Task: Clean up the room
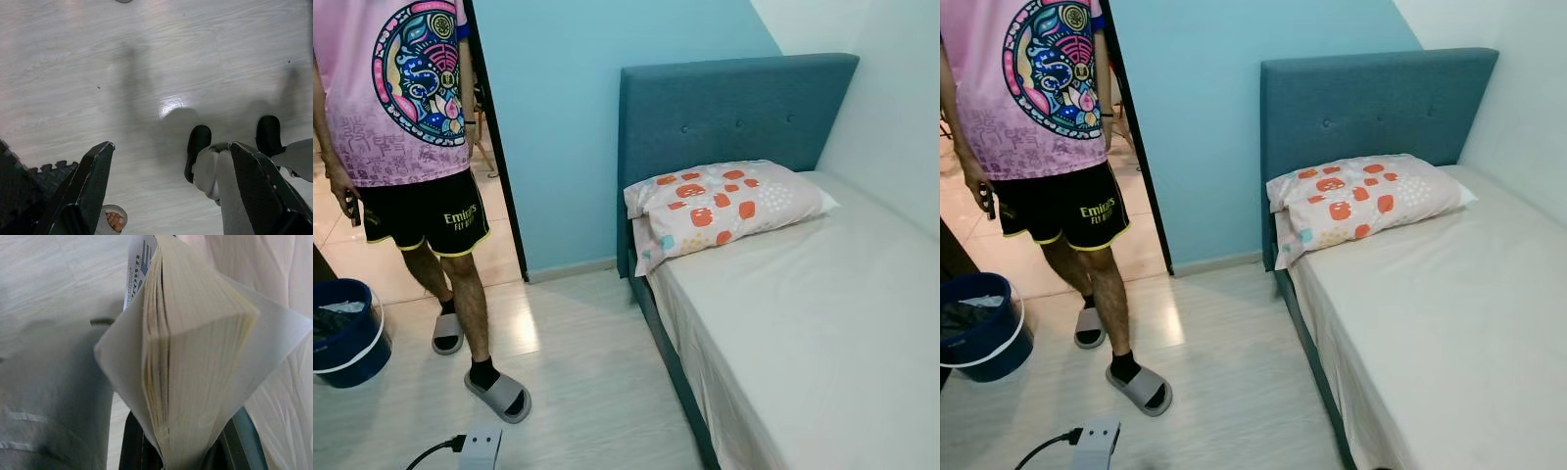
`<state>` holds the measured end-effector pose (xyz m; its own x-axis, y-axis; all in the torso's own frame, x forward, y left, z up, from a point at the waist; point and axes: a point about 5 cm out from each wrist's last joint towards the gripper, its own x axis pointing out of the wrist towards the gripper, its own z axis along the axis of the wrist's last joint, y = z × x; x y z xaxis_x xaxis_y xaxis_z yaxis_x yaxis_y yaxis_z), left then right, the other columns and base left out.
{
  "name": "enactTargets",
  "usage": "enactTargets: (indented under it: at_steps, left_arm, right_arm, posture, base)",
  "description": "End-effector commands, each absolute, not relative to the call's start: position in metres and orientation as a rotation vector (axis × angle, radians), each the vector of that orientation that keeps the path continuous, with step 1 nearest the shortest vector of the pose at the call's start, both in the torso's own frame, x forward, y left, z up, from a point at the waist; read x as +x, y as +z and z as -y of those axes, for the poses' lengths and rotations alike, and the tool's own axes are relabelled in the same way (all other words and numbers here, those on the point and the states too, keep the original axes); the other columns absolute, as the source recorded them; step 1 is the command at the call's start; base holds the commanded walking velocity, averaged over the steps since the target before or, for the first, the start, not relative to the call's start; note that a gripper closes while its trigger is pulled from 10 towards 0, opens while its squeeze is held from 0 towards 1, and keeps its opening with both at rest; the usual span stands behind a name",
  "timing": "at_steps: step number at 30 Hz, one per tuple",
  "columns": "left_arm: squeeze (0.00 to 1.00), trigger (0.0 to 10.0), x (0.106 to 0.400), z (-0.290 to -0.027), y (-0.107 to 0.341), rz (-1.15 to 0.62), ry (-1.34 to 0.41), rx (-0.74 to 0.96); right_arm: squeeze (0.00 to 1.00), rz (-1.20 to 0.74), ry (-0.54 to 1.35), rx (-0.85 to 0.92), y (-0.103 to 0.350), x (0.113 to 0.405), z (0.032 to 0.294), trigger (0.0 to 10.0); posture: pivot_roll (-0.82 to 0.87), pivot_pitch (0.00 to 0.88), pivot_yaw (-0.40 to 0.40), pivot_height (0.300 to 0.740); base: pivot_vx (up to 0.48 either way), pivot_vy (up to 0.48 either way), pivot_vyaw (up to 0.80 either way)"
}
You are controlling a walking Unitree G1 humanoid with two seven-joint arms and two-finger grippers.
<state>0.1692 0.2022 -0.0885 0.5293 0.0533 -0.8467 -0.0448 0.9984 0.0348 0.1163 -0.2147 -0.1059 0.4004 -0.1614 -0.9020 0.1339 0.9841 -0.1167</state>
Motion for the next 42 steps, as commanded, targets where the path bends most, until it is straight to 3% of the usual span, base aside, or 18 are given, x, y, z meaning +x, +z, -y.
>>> enactTargets:
  at_steps: [1,11,14,17,18,20,21,22,25,29,36,42]
  left_arm:
    - [0.00,10.0,0.164,-0.205,-0.090,-1.026,0.073,0.006]
    - [0.00,10.0,0.168,-0.207,-0.088,-1.006,0.081,-0.001]
    - [0.00,10.0,0.169,-0.207,-0.088,-1.004,0.082,-0.001]
    - [0.00,10.0,0.169,-0.205,-0.088,-1.000,0.080,-0.009]
    - [0.00,10.0,0.169,-0.205,-0.088,-1.000,0.080,-0.009]
    - [0.00,10.0,0.173,-0.204,-0.086,-0.983,0.092,-0.024]
    - [0.00,10.0,0.173,-0.204,-0.086,-0.983,0.092,-0.024]
    - [0.00,10.0,0.179,-0.204,-0.084,-0.960,0.108,-0.042]
    - [0.00,10.0,0.181,-0.204,-0.083,-0.951,0.113,-0.048]
    - [0.00,10.0,0.207,-0.212,-0.067,-0.845,0.163,-0.081]
    - [0.00,10.0,0.232,-0.221,-0.049,-0.754,0.179,-0.086]
    - [0.00,10.0,0.236,-0.217,-0.048,-0.747,0.163,-0.084]
  right_arm:
    - [0.00,-1.133,-0.197,-0.046,-0.104,0.121,0.218,10.0]
    - [0.00,-1.137,-0.267,-0.114,-0.091,0.086,0.287,10.0]
    - [0.00,-1.126,-0.267,-0.125,-0.092,0.087,0.285,10.0]
    - [0.00,-0.984,-0.272,-0.139,-0.082,0.135,0.272,10.0]
    - [0.00,-0.984,-0.272,-0.139,-0.082,0.135,0.272,10.0]
    - [0.00,-0.839,-0.254,-0.153,-0.062,0.176,0.277,10.0]
    - [0.00,-0.839,-0.254,-0.153,-0.062,0.176,0.277,10.0]
    - [0.00,-0.724,-0.224,-0.170,-0.041,0.207,0.282,10.0]
    - [0.00,-0.688,-0.212,-0.175,-0.035,0.216,0.283,10.0]
    - [0.00,-0.420,-0.068,-0.146,0.015,0.276,0.270,10.0]
    - [0.00,-0.272,0.145,-0.120,0.043,0.309,0.235,10.0]
    - [0.00,-0.222,0.197,-0.136,0.055,0.319,0.224,10.0]
  posture:
    - [-0.04,0.000,-0.036,0.740]
    - [-0.04,0.000,-0.034,0.740]
    - [-0.04,0.000,-0.034,0.740]
    - [-0.05,0.000,-0.037,0.740]
    - [-0.05,0.000,-0.037,0.740]
    - [-0.06,0.000,-0.037,0.740]
    - [-0.06,0.000,-0.037,0.740]
    - [-0.06,0.000,-0.038,0.740]
    - [-0.06,0.000,-0.038,0.740]
    - [-0.06,0.000,-0.038,0.740]
    - [-0.05,0.000,-0.040,0.740]
    - [-0.05,0.000,-0.036,0.740]
  base:
    - [0.000,0.000,0.00]
    - [0.000,0.000,0.00]
    - [0.000,0.000,0.00]
    - [0.000,0.000,0.00]
    - [0.000,0.000,0.00]
    - [0.000,0.000,0.00]
    - [0.000,0.000,0.00]
    - [0.000,0.000,0.00]
    - [0.000,0.000,0.00]
    - [0.000,0.000,0.00]
    - [0.142,0.000,0.00]
    - [0.298,0.000,0.00]
